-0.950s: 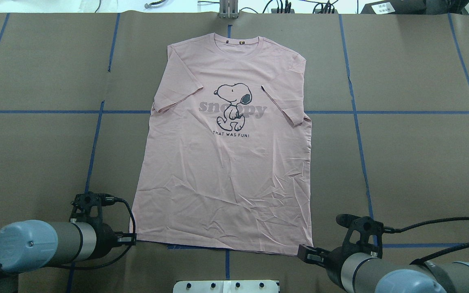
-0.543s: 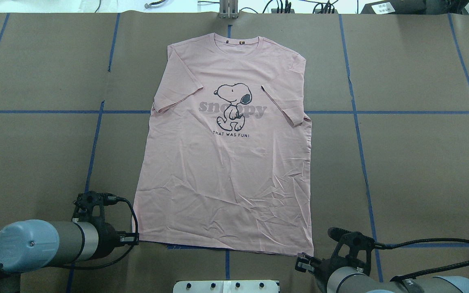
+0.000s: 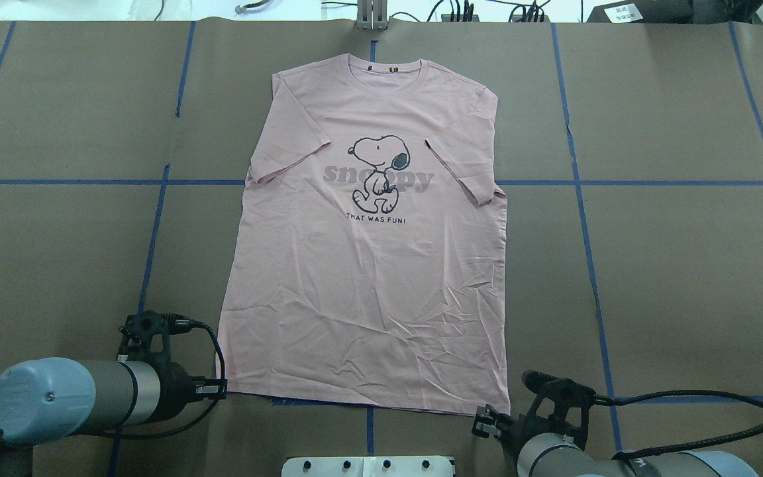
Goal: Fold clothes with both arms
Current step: 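Lower both grippers to the shirt hem corners nearest the robot, then grasp the hem corners with both grippers and lift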
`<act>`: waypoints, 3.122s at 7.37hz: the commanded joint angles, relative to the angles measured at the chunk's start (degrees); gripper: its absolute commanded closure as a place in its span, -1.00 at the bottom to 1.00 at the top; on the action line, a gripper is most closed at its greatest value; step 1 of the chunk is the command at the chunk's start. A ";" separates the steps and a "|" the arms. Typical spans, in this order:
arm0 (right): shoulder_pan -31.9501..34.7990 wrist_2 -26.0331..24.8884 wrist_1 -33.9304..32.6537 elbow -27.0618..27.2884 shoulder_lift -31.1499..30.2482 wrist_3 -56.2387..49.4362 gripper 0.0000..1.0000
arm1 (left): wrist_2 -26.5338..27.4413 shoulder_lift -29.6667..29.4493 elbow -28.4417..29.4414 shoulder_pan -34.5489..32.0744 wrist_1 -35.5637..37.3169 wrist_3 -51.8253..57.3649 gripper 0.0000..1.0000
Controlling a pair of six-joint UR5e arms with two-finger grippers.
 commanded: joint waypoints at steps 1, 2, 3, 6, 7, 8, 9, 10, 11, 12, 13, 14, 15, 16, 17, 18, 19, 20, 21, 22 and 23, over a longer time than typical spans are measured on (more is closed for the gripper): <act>0.22 -1.04 0.07 -1.30 0.15 0.00 -0.13 | 0.00 0.00 -0.05 0.04 -0.09 -0.09 1.00; 0.13 -1.04 0.07 -1.91 0.06 0.70 -0.11 | 0.09 0.09 -0.49 0.04 -0.09 -0.09 1.00; -0.04 -1.04 0.24 -3.13 0.06 1.32 -0.11 | 0.09 0.09 -0.49 0.04 0.00 -0.09 1.00; -0.04 -2.54 0.24 -3.15 0.15 1.32 -0.01 | 0.00 0.09 -0.49 0.04 0.00 -0.09 1.00; -0.05 -2.54 0.24 -3.15 0.24 1.58 0.16 | 0.00 0.09 -0.49 0.04 0.00 -0.09 1.00; -0.05 -2.54 0.33 -3.23 0.24 1.59 0.22 | 0.00 0.09 -0.49 0.04 -0.09 -0.09 1.00; -0.05 -2.62 0.33 -3.23 0.15 1.67 0.23 | 0.00 0.09 -0.49 0.04 0.00 -0.09 1.00; -0.05 -2.62 0.33 -3.23 0.15 1.67 0.22 | 0.00 0.09 -0.49 0.04 -0.09 -0.09 1.00; -0.05 -2.62 0.33 -3.23 0.24 1.67 0.22 | 0.00 0.09 -0.49 0.04 0.00 -0.09 1.00; -0.13 -2.54 0.33 -3.23 0.24 1.67 0.22 | 0.00 0.09 -0.58 0.04 -0.09 -0.09 1.00; -0.22 -2.54 0.33 -3.23 0.24 1.67 0.22 | 0.00 0.18 -0.67 -0.04 0.00 -0.09 1.00; -0.22 -2.54 0.33 -3.41 0.33 1.67 0.22 | 0.00 0.18 -0.76 0.04 0.00 -0.09 1.00; -0.31 -2.54 0.33 -3.41 0.33 1.76 0.28 | 0.00 0.18 -0.76 -0.04 0.00 -0.09 1.00; -0.31 -2.54 0.33 -3.41 0.33 1.76 0.46 | 0.09 0.18 -0.76 0.04 -0.09 -0.09 1.00; -0.40 -2.54 0.33 -3.32 0.33 3.24 0.95 | 0.09 0.18 -0.76 0.04 0.00 -0.09 1.00; -0.48 -2.54 0.07 -3.32 0.33 4.04 1.00 | 0.09 0.18 -0.84 0.04 -0.09 -0.09 1.00; -0.48 -2.54 -0.02 -3.23 0.33 3.96 1.00 | 0.09 0.18 -0.84 0.04 0.00 -0.09 1.00; 0.39 -1.58 -0.11 -1.23 -0.20 3.09 1.00 | 0.09 0.18 -1.02 0.04 0.00 -0.09 1.00; 1.18 -0.79 -0.46 2.53 -1.07 1.08 1.00 | -0.43 0.18 -3.54 -0.13 0.35 0.00 1.00; 1.62 0.79 -2.72 8.66 -4.21 -2.51 1.00 | -1.05 0.53 -10.09 -0.22 5.49 0.17 1.00; 1.71 2.20 -4.66 15.42 -7.03 -3.24 1.00 | -6.19 -0.17 -18.25 -0.22 13.19 0.17 1.00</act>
